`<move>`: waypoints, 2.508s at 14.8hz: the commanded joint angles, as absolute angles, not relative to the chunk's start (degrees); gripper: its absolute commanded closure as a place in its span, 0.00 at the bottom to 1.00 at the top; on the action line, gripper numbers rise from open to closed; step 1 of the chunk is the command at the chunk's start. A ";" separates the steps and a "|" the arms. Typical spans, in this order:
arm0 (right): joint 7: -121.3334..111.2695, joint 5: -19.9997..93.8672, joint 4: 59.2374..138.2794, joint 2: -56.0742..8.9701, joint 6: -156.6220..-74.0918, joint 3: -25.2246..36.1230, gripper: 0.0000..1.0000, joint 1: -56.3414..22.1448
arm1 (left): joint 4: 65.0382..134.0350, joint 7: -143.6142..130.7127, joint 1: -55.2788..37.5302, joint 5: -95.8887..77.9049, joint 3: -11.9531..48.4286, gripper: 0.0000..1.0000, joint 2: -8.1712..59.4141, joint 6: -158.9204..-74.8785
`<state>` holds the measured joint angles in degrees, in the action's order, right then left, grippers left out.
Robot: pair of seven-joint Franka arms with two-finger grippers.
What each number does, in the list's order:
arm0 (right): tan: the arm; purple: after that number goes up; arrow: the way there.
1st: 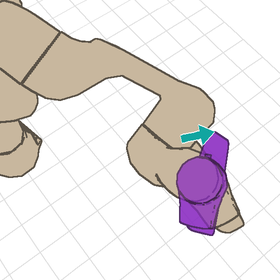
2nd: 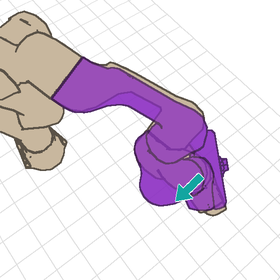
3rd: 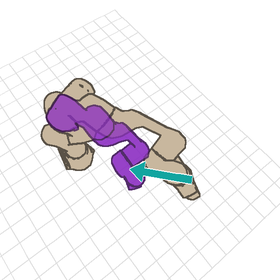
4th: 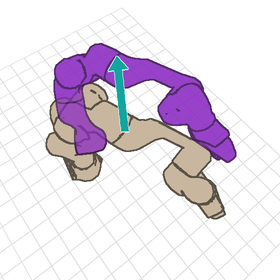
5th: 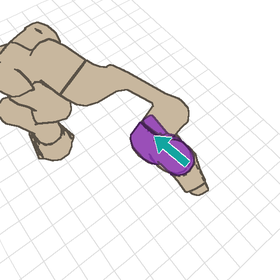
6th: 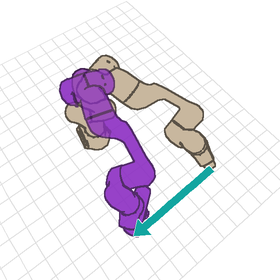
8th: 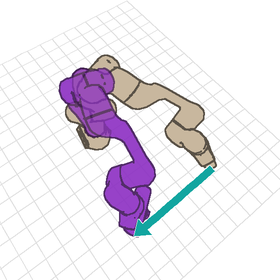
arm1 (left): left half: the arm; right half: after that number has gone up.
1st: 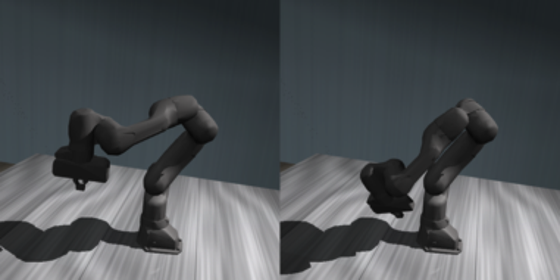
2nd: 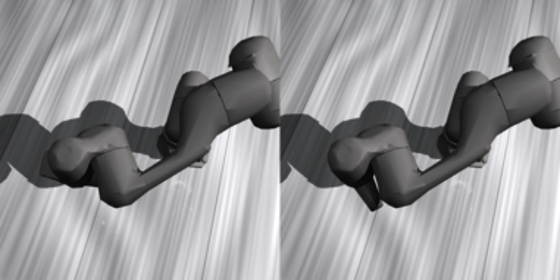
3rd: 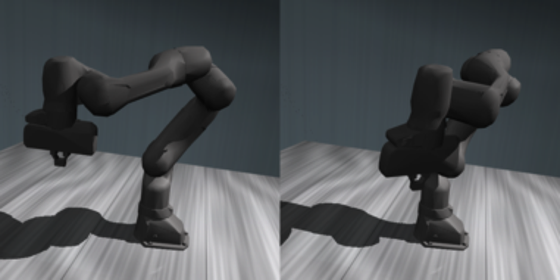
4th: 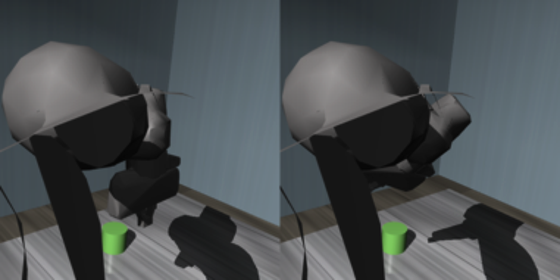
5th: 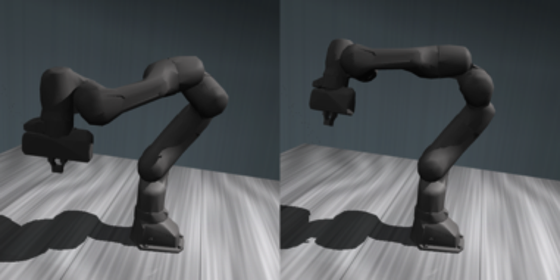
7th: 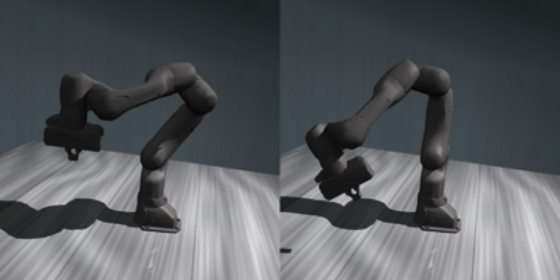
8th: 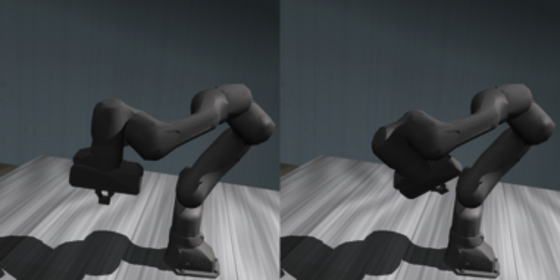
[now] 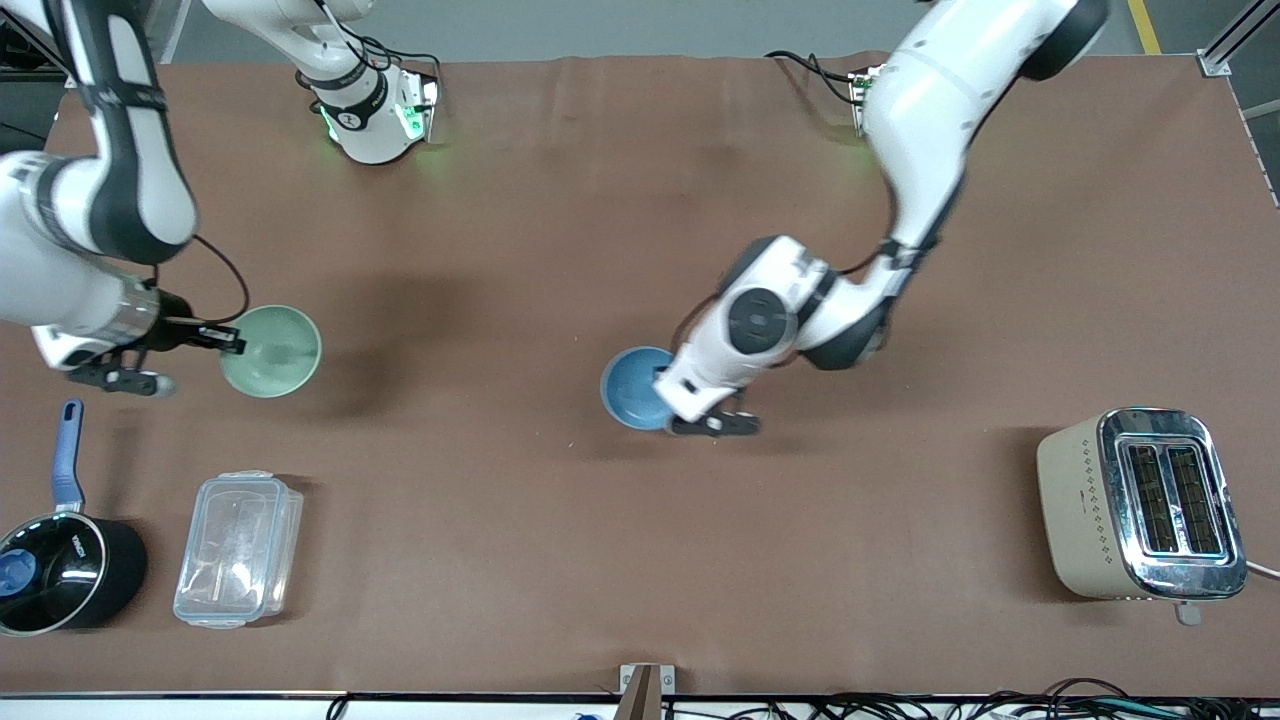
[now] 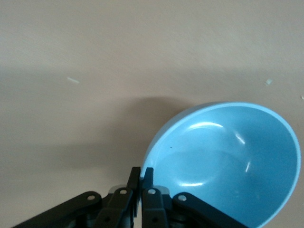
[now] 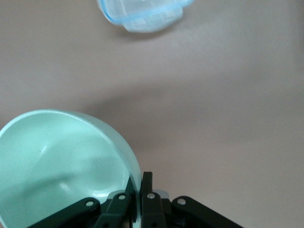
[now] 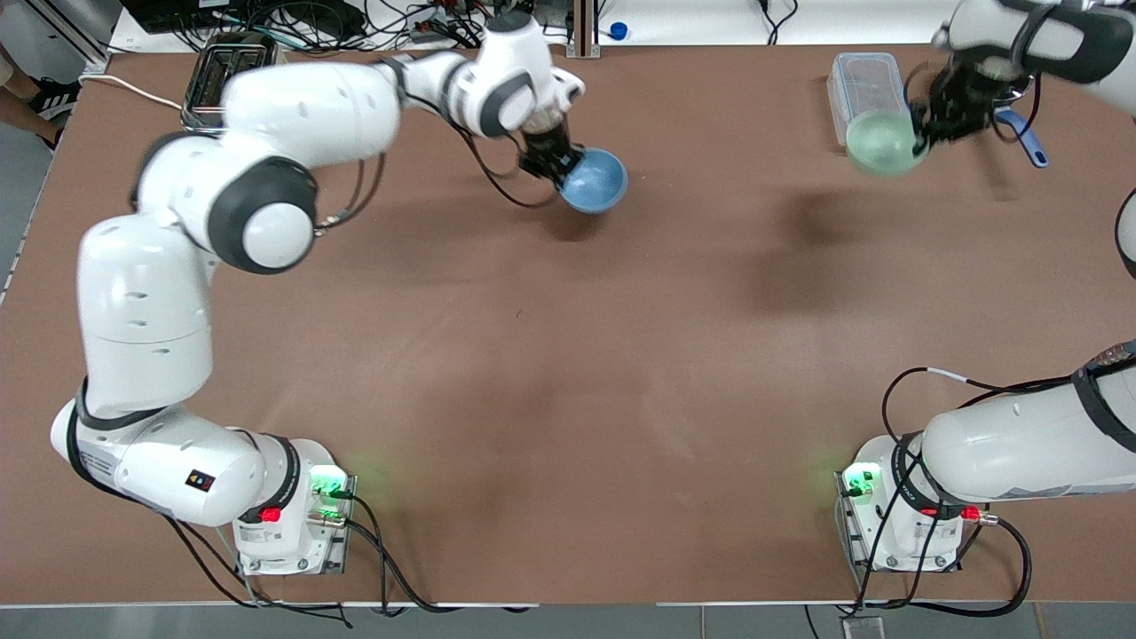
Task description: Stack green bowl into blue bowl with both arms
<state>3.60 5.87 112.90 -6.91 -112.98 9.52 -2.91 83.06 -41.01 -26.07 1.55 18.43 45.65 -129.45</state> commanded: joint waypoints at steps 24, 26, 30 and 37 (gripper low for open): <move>75.23 -0.97 100.29 -30.93 -133.40 -13.80 1.00 -25.40 | 80.15 -12.34 1.23 5.54 15.30 0.00 11.00 -94.13; 76.38 -1.14 100.20 -31.73 -134.21 -13.71 1.00 -25.40 | 83.04 -10.02 0.97 3.70 13.20 0.00 7.23 -92.64; 76.11 -1.49 100.46 -31.73 -133.95 -13.71 1.00 -25.14 | 92.53 -6.07 0.00 0.18 9.06 0.00 -1.74 -92.55; 76.90 -2.37 102.13 -31.73 -133.68 -13.71 0.98 -26.63 | 97.12 -6.06 -1.85 0.09 6.85 0.00 -6.24 -90.62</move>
